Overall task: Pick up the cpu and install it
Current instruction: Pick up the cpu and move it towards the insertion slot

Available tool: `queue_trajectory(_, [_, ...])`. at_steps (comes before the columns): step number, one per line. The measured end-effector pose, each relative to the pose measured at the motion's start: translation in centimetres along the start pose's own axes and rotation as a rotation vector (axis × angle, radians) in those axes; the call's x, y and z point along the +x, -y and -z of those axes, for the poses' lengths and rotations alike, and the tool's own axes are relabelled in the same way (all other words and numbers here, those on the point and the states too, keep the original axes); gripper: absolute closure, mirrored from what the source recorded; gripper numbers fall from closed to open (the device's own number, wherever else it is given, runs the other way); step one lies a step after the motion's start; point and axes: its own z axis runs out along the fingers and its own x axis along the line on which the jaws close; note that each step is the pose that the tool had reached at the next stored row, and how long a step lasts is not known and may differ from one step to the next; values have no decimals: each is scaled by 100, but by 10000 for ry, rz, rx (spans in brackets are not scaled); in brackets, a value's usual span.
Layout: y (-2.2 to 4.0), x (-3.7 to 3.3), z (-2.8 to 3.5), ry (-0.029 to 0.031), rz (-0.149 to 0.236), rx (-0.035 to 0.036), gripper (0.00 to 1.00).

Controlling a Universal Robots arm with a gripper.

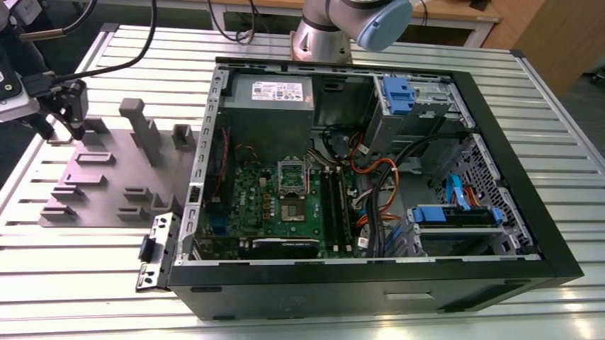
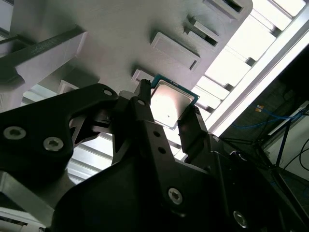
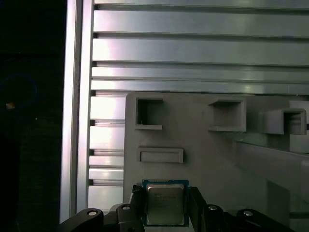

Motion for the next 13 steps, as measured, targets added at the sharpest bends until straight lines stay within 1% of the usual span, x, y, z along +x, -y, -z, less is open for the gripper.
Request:
queue_trajectory(11, [-1,0,23,0,0,0,53])
queue_trajectory(12, [-2,0,56,0,0,0,53])
queue_trajectory(13, [-2,0,57,1,0,-1,53])
